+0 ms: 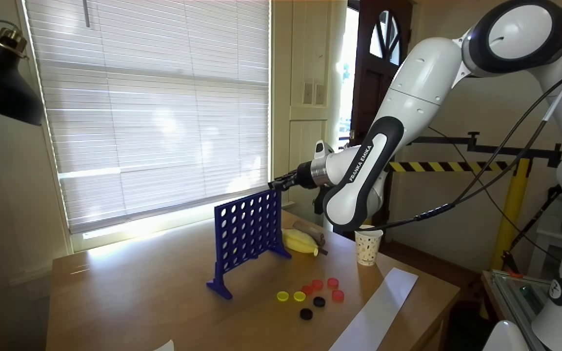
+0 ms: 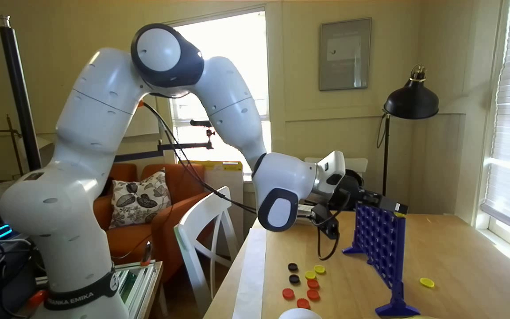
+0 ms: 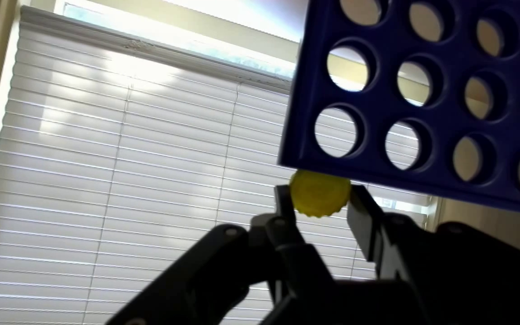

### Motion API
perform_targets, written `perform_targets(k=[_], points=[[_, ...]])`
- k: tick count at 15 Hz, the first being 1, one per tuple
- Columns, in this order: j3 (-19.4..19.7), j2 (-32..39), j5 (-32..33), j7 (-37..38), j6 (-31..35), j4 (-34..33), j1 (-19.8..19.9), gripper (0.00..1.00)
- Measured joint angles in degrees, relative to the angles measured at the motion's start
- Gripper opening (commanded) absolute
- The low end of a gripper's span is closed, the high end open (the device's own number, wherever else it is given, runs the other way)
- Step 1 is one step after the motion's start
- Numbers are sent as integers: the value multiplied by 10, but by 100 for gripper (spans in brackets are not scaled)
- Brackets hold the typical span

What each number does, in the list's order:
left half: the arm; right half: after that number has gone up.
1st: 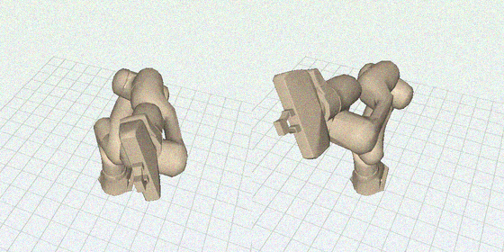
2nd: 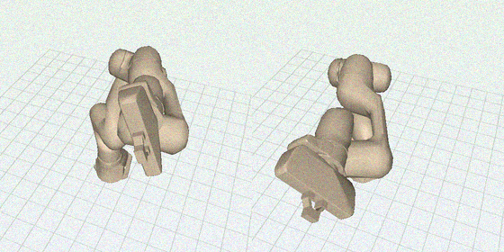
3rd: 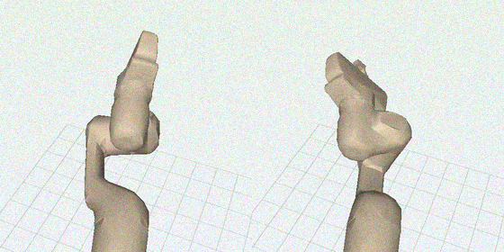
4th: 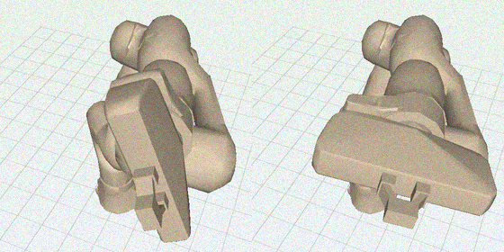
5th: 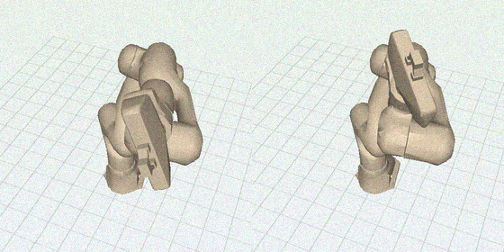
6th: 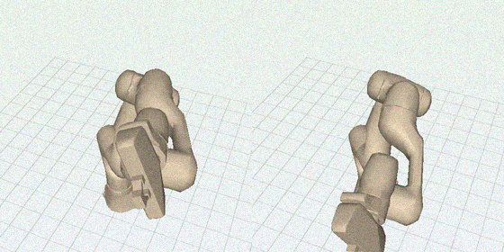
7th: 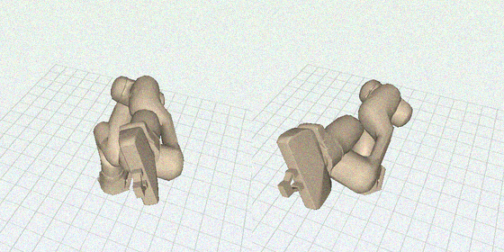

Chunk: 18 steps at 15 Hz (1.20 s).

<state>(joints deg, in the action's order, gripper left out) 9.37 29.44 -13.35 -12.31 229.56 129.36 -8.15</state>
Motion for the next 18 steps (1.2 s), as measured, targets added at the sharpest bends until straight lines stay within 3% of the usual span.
perform_targets(k=[6,18], points=[[-1,2,0,-1,1,0,0,100],[-10,-28,0,0,53,2,2,100]])
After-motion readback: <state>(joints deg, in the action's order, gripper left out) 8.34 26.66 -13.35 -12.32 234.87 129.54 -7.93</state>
